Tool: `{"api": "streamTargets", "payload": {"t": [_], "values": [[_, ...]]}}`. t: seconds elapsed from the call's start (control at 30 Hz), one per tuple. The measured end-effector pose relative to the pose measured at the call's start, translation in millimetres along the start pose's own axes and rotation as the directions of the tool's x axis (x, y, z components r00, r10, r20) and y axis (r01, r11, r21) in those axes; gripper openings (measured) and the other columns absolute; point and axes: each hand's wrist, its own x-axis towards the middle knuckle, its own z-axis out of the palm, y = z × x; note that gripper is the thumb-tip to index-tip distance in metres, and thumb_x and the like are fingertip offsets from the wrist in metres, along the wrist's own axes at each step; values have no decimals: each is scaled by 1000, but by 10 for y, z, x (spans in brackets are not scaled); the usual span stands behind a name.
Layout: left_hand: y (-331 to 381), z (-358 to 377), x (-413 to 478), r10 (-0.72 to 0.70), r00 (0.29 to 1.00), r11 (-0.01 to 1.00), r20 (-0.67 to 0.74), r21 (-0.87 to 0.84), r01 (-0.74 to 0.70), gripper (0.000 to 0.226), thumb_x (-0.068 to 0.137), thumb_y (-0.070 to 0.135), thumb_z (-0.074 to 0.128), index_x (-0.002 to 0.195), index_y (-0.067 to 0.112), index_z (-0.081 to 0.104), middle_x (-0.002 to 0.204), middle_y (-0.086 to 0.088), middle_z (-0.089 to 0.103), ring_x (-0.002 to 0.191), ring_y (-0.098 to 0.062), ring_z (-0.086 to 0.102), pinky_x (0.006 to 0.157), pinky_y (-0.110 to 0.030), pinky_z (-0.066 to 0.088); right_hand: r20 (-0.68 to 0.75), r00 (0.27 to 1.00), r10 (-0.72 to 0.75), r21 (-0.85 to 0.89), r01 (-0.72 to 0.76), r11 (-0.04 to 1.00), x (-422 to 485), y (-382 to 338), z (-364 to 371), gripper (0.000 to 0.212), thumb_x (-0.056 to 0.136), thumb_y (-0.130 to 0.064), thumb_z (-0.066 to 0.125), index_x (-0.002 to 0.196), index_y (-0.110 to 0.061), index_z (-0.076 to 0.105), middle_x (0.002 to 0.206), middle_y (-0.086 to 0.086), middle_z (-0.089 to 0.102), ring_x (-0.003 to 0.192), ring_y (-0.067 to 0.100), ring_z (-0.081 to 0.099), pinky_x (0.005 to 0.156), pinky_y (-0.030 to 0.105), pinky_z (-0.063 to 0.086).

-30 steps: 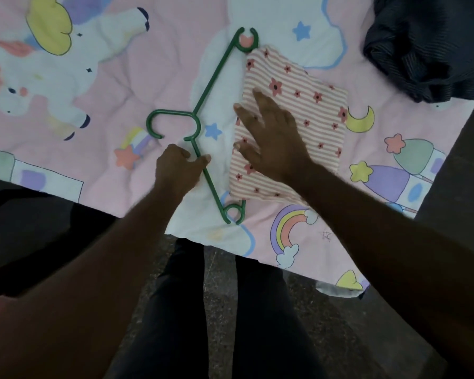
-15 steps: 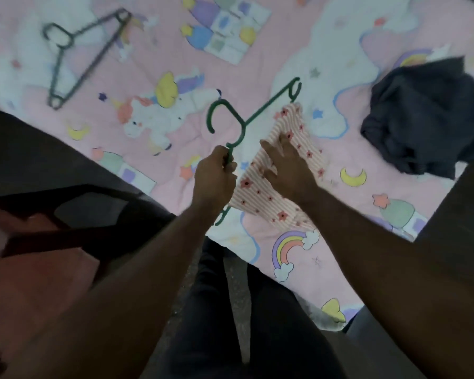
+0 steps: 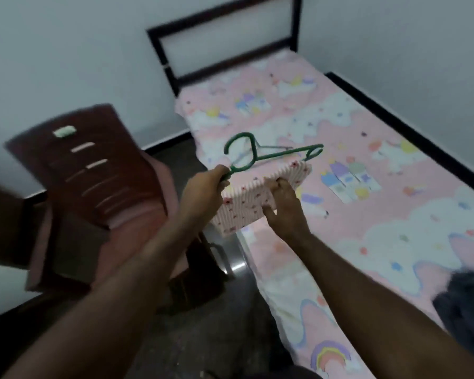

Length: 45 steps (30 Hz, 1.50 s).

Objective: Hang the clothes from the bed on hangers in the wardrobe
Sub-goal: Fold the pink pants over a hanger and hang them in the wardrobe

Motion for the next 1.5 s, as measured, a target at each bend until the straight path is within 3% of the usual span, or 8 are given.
{"api": "streamTargets", "payload": {"t": [0.13, 0.3, 0.4, 0.7, 0.8, 0.93, 1.13, 1.5], "values": [[-441, -1185, 14, 6, 978, 997, -208, 76, 10, 16, 89, 10, 62, 104, 9, 66, 92, -13, 72, 83, -32, 67, 68, -34, 49, -202, 955, 215, 482, -94, 871, 488, -963, 54, 49, 85, -23, 72, 126, -7, 49, 124, 9, 52, 116, 26, 51, 101, 47, 44], [-1053, -2633, -481, -79, 929, 992, -363, 62, 108, 16, 91, 5, 57, 103, 11, 66, 85, 0, 67, 76, -18, 62, 75, -31, 52, 208, 973, 97, 856, -229, 463, 894, -2368, 237, 49, 80, -16, 77, 119, -2, 52, 96, 4, 70, 85, 16, 68, 75, 34, 55], [-1399, -3341, -880, -120, 887, 988, -447, 35, 152, 19, 93, 2, 55, 106, 10, 66, 92, -4, 69, 82, -20, 66, 80, -31, 53, 301, 947, -113, 921, -258, 291, 863, -3295, 401, 4, 93, -7, 61, 97, -5, 60, 72, -4, 71, 65, 9, 68, 60, 24, 54], [-2250, -4937, -2205, -175, 639, 965, -749, 0, 264, 21, 88, 6, 66, 109, 7, 69, 98, -4, 70, 88, -15, 66, 85, -29, 55, 371, 885, -281, 924, -320, 211, 326, -5535, 1364, 6, 87, -1, 67, 82, -4, 64, 71, 10, 69, 65, 24, 68, 71, 42, 59], [-2527, -5051, -2759, -157, 312, 937, -937, -42, 346, 32, 85, 22, 73, 112, 9, 62, 108, -1, 57, 97, -10, 54, 84, -19, 46, 398, 864, -307, 913, -341, 225, 93, -6064, 1640, 9, 87, -1, 67, 80, -5, 65, 70, 8, 69, 66, 24, 67, 74, 44, 58], [-2939, -4890, -3577, -450, -476, 817, -756, -564, 122, 48, 88, 40, 67, 110, -1, 53, 100, -5, 46, 84, -14, 45, 66, -10, 41, 479, 800, -362, 875, -400, 272, -97, -6624, 1976, 4, 90, -6, 66, 86, -5, 66, 73, 9, 72, 69, 25, 71, 71, 43, 59], [-3313, -4936, -4082, -805, -59, 582, -590, -805, 116, 61, 88, 73, 34, 87, 21, 66, 90, -2, 70, 90, -22, 64, 84, -39, 49, 544, 649, -531, 837, -464, 291, -220, -7474, 2529, 6, 89, -8, 67, 94, -4, 65, 77, 10, 72, 73, 26, 72, 65, 38, 58], [-3776, -6449, -4592, -531, -447, 785, -720, -616, 59, 18, 92, 31, 66, 90, 13, 65, 86, 0, 69, 82, -15, 65, 78, -33, 54, 563, 370, -739, 753, -599, 273, -427, -9375, 3318, 7, 85, -6, 73, 88, -4, 67, 82, 11, 71, 79, 27, 70, 75, 43, 60]]}}
